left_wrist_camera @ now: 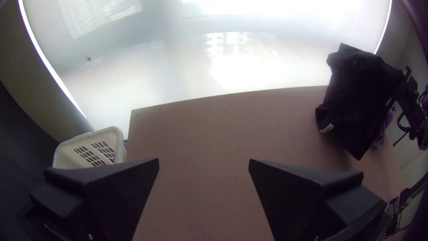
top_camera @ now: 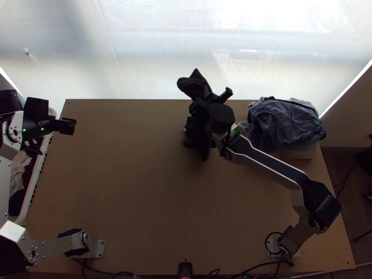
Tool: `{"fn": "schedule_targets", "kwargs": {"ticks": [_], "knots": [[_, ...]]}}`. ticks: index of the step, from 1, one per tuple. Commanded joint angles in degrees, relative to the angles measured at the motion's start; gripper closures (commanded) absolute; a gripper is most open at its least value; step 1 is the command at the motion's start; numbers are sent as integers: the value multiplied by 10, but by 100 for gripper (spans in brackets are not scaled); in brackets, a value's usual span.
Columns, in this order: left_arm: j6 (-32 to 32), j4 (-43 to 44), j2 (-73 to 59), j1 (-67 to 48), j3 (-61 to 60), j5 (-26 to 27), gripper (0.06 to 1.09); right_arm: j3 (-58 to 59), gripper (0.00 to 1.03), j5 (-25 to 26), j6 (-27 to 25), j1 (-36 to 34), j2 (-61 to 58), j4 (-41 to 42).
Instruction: Fold the t-shirt
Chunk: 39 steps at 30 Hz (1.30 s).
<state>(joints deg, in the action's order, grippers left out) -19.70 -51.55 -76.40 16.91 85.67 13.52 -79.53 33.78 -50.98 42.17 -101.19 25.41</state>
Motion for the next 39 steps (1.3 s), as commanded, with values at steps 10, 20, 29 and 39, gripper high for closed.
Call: {"fn": "schedule_targets", "kwargs": {"ticks": [10,20,29,39], "knots": [[27,-8,20,1,-10,0,11,-13,100,-43,37,-101,22,-12],[49,-5,18,-14,-10,-1,11,-17,100,-53,44,-131,67,-15],[52,-4,18,-19,-3,-1,11,2,100,-38,58,-155,113,-15],[51,-5,17,-28,-6,-4,11,39,100,-37,68,-185,160,-12]]}}
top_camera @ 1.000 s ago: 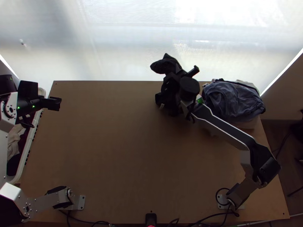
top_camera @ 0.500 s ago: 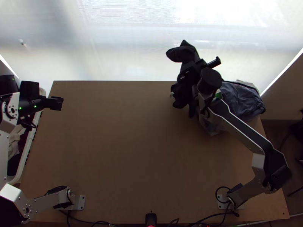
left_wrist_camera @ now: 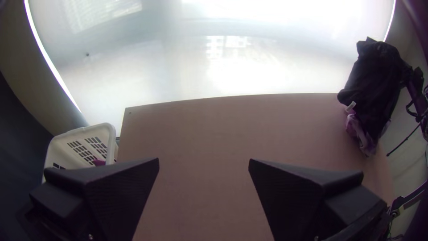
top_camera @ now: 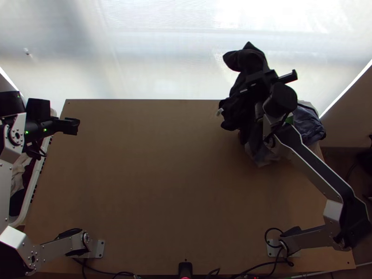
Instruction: Fold the t-shirt
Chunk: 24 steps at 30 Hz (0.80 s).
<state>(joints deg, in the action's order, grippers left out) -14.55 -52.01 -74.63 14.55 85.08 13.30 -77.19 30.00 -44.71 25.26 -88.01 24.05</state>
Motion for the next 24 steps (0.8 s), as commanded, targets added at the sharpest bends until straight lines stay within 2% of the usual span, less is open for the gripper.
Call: {"fn": "schedule_targets", "kwargs": {"ticks": [1,10,19,24], "knots": [[-1,0,-1,-4,1,-3,11,13,100,0,5,-15,29,1],[-1,-5,-1,-3,15,-6,11,-57,100,1,2,-3,16,-4],[-4,-13,9,1,15,-6,11,-87,100,1,-3,9,22,-14],[-6,-15,14,2,15,-6,11,-74,100,8,-2,39,47,-22]]}}
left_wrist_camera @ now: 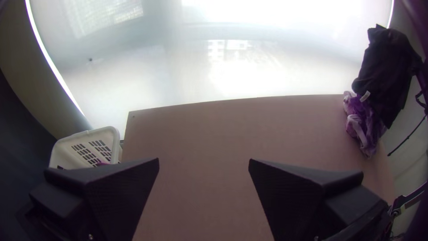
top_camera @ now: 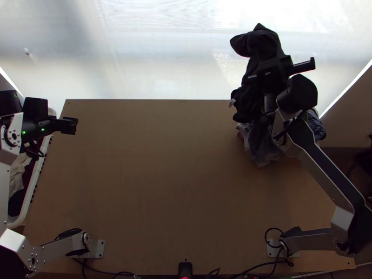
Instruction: Fold the t-shirt
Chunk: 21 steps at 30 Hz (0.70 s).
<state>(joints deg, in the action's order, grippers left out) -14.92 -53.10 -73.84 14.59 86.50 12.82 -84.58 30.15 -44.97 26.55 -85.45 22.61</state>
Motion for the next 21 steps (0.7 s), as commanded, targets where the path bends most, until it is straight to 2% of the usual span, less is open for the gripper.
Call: {"fn": "schedule_targets", "kwargs": {"ticks": [1,14,21], "knots": [[-3,-6,6,1,0,-1,11,1,100,8,1,31,23,-7],[-3,-8,17,1,-9,-2,11,8,100,7,17,-23,20,-6],[-1,-8,19,-3,-19,-7,11,129,100,-11,101,-114,39,-5]]}}
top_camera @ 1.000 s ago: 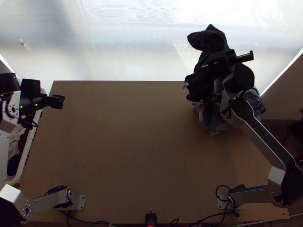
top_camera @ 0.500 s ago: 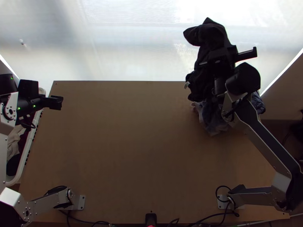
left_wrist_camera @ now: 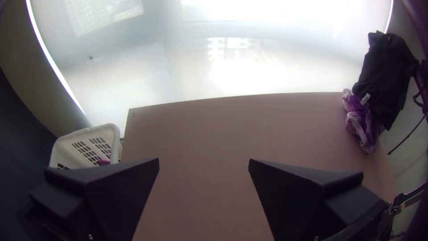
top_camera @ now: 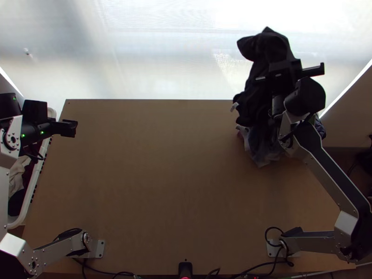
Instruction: Fold the t-shirt
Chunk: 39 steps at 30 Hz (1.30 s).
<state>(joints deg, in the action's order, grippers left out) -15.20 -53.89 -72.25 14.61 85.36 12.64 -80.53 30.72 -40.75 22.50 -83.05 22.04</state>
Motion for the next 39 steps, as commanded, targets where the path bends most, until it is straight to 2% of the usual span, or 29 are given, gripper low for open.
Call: {"fn": "schedule_targets", "kwargs": {"ticks": [1,6,11,15,20,27,28,29,31,32,39], "knots": [[2,0,2,-4,-7,-8,11,113,100,-26,68,-94,21,2],[0,1,-3,-5,-6,-16,11,204,100,-96,94,-205,30,21],[6,4,-8,-30,-5,-36,11,211,100,-163,112,-310,-24,41],[17,7,-14,-66,-5,-60,11,232,100,-190,119,-373,-77,59],[22,10,-16,-78,-5,-61,11,238,99,-211,116,-438,-128,84],[14,10,-16,-79,-5,-62,11,250,89,-218,96,-484,-146,83],[12,10,-16,-78,-4,-62,11,252,81,-218,96,-485,-143,79],[10,10,-17,-76,-4,-63,11,255,68,-219,88,-484,-140,70],[3,10,-19,-71,-4,-63,11,268,13,-223,54,-471,-139,52],[0,10,-21,-69,-3,-63,11,275,3,-223,52,-468,-135,49],[-26,12,-33,-49,9,-62,11,318,4,-226,48,-431,-90,1]]}}
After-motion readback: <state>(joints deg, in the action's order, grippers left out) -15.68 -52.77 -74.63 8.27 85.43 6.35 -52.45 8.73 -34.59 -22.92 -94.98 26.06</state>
